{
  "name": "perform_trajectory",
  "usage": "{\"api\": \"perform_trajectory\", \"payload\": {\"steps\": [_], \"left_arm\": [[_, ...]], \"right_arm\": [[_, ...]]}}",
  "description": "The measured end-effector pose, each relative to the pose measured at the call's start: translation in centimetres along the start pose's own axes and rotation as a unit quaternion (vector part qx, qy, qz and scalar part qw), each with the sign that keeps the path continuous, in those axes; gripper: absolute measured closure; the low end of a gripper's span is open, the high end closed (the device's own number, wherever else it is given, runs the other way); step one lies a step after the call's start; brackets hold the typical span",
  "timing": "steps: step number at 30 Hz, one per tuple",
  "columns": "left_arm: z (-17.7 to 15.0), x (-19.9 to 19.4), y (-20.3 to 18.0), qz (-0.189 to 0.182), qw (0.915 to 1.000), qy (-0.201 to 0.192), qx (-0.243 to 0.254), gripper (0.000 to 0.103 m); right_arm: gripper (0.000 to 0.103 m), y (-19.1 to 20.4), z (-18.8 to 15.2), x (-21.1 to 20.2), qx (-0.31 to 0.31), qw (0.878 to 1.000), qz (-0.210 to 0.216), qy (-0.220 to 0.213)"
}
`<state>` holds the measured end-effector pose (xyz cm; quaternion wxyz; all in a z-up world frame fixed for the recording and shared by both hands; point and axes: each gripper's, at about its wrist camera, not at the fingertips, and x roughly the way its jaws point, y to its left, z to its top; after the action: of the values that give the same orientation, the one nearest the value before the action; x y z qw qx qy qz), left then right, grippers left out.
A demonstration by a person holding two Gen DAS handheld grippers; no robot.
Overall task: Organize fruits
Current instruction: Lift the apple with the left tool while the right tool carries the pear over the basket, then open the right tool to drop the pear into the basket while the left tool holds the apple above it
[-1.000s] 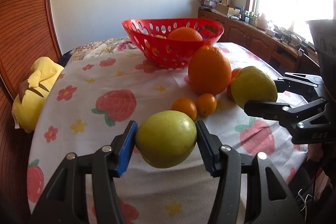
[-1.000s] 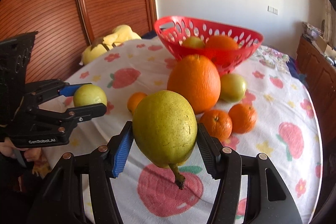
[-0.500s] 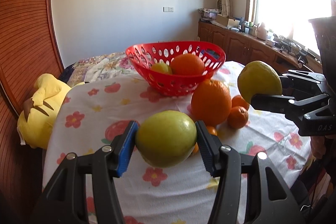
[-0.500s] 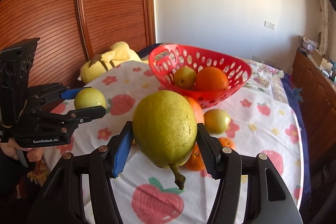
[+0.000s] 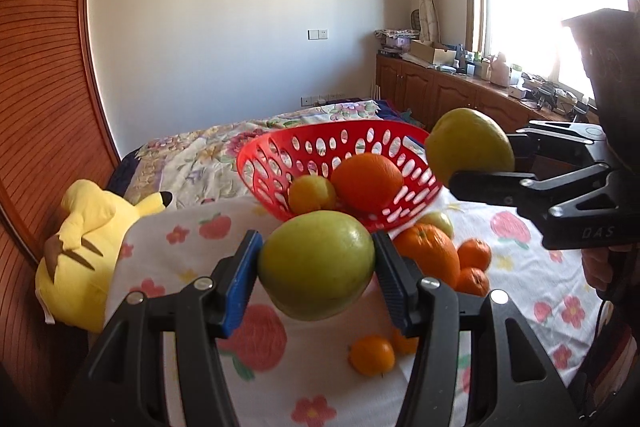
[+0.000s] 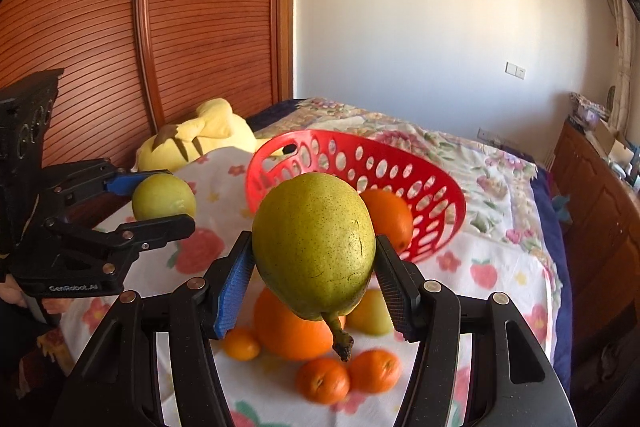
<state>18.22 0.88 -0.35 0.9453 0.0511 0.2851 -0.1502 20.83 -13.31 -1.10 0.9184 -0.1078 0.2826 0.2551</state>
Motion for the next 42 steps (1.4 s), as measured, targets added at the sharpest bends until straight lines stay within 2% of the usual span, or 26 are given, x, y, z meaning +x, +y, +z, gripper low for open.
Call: {"api": "perform_trajectory", "payload": {"steps": [9, 20, 35, 42], "left_arm": [[2.7, 3.4, 0.9, 0.0, 1.0, 0.003, 0.003, 0.048], [3.8, 7.2, 2.0, 0.002, 0.9999, 0.015, -0.005, 0.048], [4.3, 8.2, 2.1, 0.009, 0.9997, 0.022, 0.001, 0.048], [4.2, 8.7, 2.2, 0.008, 0.9995, 0.029, 0.002, 0.048]], "right_arm": [[0.042, -2.5, 1.9, 4.6, -0.003, 1.0, 0.01, 0.017], [0.042, -3.5, 2.1, 10.4, -0.015, 0.997, 0.032, 0.067], [0.041, -3.4, 1.1, 12.8, -0.018, 0.992, 0.048, 0.112], [0.038, -4.0, 1.7, 11.4, -0.003, 0.995, 0.054, 0.085]]}}
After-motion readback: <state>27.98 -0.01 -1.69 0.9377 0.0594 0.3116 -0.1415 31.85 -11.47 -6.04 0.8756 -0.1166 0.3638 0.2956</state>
